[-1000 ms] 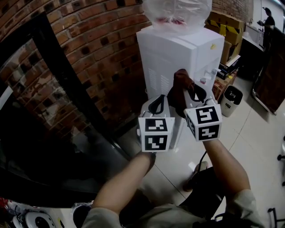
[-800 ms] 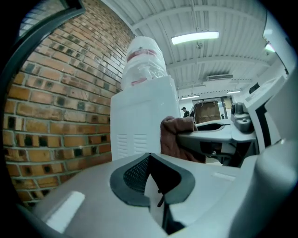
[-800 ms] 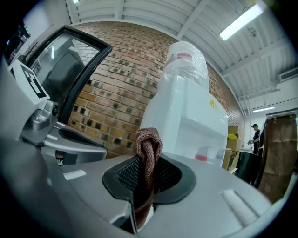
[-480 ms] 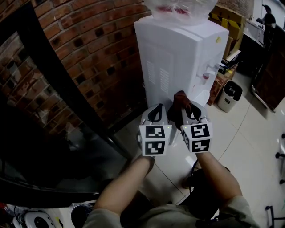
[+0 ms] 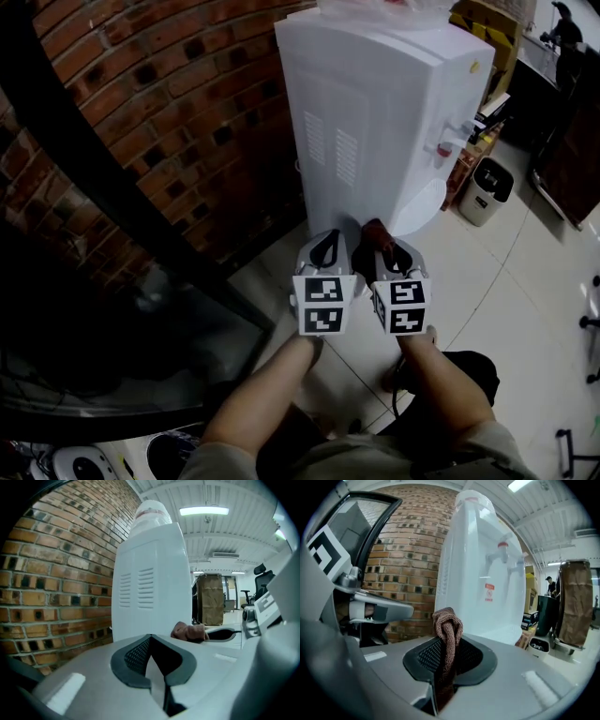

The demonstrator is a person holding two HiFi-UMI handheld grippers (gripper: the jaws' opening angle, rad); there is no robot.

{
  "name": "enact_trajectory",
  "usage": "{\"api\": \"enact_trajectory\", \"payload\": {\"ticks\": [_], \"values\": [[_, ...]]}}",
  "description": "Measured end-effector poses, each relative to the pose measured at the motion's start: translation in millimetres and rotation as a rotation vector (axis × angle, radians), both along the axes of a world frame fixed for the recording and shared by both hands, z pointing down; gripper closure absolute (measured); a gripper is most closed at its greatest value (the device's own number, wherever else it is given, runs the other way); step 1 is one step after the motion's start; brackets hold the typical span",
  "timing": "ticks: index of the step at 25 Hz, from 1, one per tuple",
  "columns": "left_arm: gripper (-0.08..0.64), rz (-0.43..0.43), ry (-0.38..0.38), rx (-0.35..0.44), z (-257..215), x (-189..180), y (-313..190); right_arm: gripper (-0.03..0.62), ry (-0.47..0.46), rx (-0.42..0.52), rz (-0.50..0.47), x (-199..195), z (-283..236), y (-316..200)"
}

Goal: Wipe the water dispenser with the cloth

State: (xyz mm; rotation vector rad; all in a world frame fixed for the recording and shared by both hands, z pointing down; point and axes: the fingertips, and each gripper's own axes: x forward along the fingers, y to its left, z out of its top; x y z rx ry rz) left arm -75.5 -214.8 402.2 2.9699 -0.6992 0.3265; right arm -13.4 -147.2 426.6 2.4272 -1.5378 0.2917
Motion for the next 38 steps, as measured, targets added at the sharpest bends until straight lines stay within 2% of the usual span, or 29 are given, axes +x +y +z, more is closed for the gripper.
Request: {"api": "enact_trajectory", "payload": {"ticks": [4, 8, 13, 21, 31, 38], "values": [[0.560, 0.010, -0.017, 0.006, 37.7, 4.9, -4.5, 0.520, 0.076, 0.039, 0.037, -0.6, 13.0, -0.8], [0.560, 0.016, -0.063, -0.022, 90.6, 6.1, -6.2, 0.520, 0.167, 0.091, 0.073, -1.8, 11.7, -0.6], [0.560, -0.003, -0.098, -0.056, 135.7, 2.4, -13.3, 0.520, 0.179, 0.103, 0.105, -5.9, 26.3, -2.4], [0.560, 0.026, -0.103, -0.067, 183.6, 18.1, -13.5, 0.520, 0.048, -0.085, 0.119, -5.6, 142.4, -9.5], [0.560, 0.000, -0.214, -0.125, 261.7, 14.5, -28.3, 0.520, -0.059, -0.286, 0.112, -7.3, 269.8, -4.4], [0.560, -0.002, -0.251, -0.149, 285.8, 12.8, -29.1, 0.522, -0.087, -0.441, 0.079, -5.3, 345.1, 5.7]]}}
